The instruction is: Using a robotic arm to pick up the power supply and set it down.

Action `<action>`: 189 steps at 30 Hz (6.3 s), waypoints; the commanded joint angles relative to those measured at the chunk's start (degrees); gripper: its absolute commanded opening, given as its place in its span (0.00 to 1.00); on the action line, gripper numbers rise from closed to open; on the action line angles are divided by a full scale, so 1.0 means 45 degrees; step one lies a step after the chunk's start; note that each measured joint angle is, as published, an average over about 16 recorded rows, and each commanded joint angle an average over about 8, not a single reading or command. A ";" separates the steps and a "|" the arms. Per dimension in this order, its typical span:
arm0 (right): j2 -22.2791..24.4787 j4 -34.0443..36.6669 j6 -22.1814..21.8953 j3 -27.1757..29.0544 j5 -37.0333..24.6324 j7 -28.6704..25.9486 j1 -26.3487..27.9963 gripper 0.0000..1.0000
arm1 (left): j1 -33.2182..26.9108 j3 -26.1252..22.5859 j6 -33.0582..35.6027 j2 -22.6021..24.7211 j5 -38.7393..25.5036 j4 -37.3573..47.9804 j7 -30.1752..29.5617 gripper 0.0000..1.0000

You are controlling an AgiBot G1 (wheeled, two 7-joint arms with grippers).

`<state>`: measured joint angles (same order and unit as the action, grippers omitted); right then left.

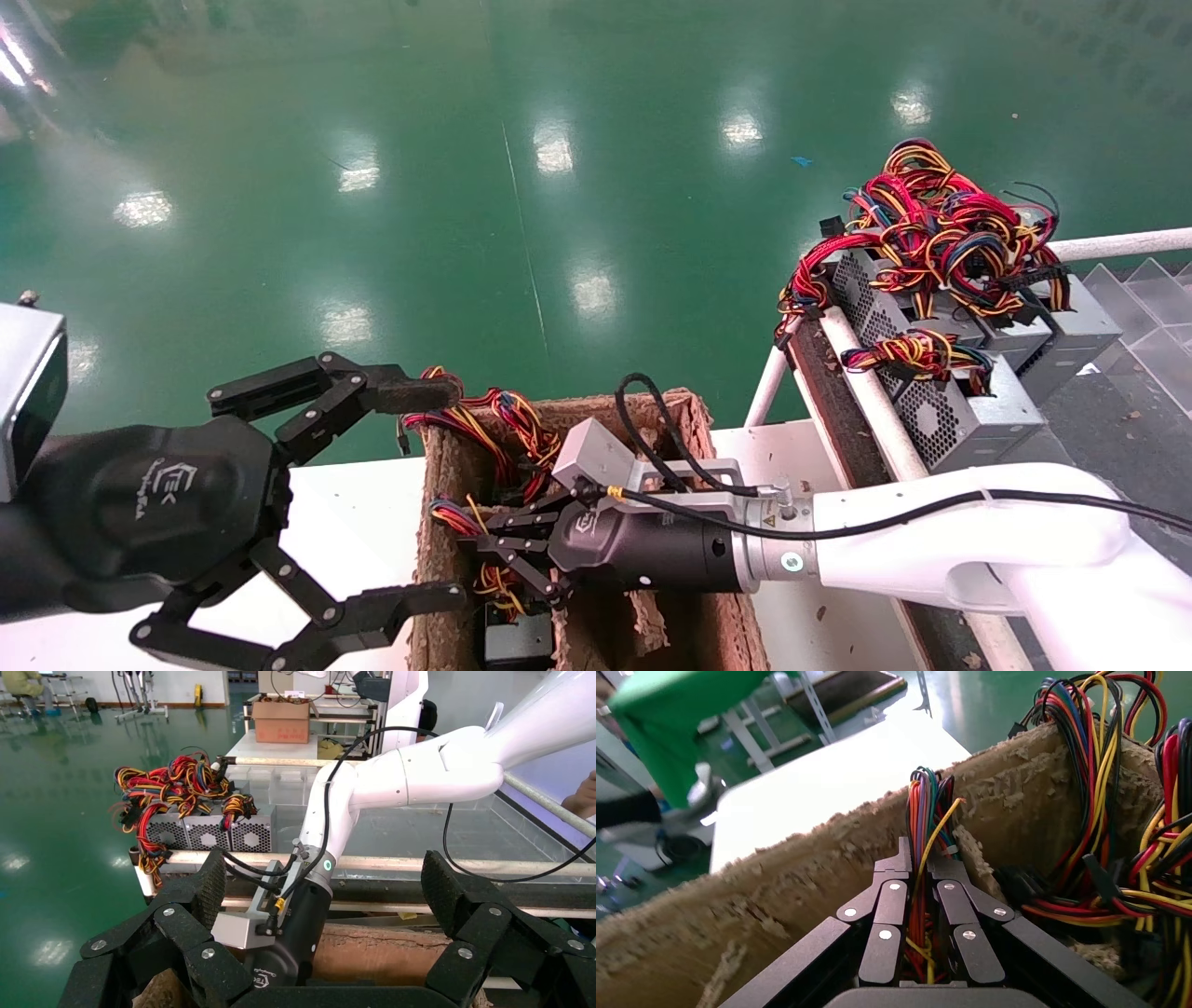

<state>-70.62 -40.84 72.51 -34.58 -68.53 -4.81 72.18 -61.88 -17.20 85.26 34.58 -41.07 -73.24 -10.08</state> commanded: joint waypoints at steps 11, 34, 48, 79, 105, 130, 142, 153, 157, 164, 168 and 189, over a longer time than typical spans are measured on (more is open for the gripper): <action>0.1270 -0.1396 0.0942 0.1282 0.1930 -0.0068 -0.0044 0.00 | -0.0002 -0.0007 -0.0003 -0.0003 0.0005 0.0000 0.0004 1.00; 0.7520 -0.6138 -0.1357 0.6016 0.4573 -0.0856 0.1027 0.00 | -0.0005 -0.0021 -0.0009 -0.0008 0.0014 0.0000 0.0010 1.00; 1.2180 -0.4318 -0.0766 0.6962 0.3395 -0.0968 0.0839 0.00 | -0.0006 -0.0029 -0.0012 -0.0012 0.0020 0.0000 0.0014 1.00; 1.1386 -0.2837 -0.1479 0.8327 0.4973 0.1048 -0.5760 0.00 | -0.0010 -0.0046 -0.0020 -0.0019 0.0032 0.0000 0.0023 1.00; 0.9775 -0.1583 -0.1079 0.5488 0.2161 -0.0191 -0.1232 1.00 | -0.0014 -0.0061 -0.0026 -0.0025 0.0042 0.0000 0.0030 1.00; 0.9551 -0.1802 0.0778 0.5522 0.3416 0.0165 -0.0881 1.00 | -0.0017 -0.0072 -0.0030 -0.0029 0.0052 0.0011 0.0040 1.00; 0.9161 -0.3105 0.1291 0.5189 0.4014 -0.0188 -0.1233 1.00 | -0.0019 -0.0079 -0.0032 -0.0031 0.0056 0.0013 0.0044 1.00; 0.8803 -0.4299 0.1760 0.4884 0.4562 -0.0512 -0.1556 1.00 | -0.0021 -0.0085 -0.0034 -0.0033 0.0060 0.0013 0.0047 1.00; 0.8672 -0.4735 0.1931 0.4773 0.4762 -0.0631 -0.1673 1.00 | -0.0021 -0.0087 -0.0035 -0.0034 0.0061 0.0013 0.0048 1.00; 0.8445 -0.5493 0.2229 0.4580 0.5110 -0.0836 -0.1878 1.00 | -0.0022 -0.0091 -0.0037 -0.0036 0.0064 0.0013 0.0049 1.00; 0.8315 -0.5930 0.2401 0.4468 0.5310 -0.0955 -0.1996 1.00 | -0.0022 -0.0093 -0.0037 -0.0036 0.0065 0.0013 0.0051 1.00; 0.7860 -0.7448 0.2996 0.4083 0.6017 -0.1348 -0.2412 1.00 | -0.0021 -0.0099 -0.0046 -0.0041 0.0072 0.0017 0.0055 1.00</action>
<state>-35.19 -74.16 85.91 -16.16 -41.53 -10.84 61.38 -61.97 -17.64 85.06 34.40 -40.75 -73.16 -9.83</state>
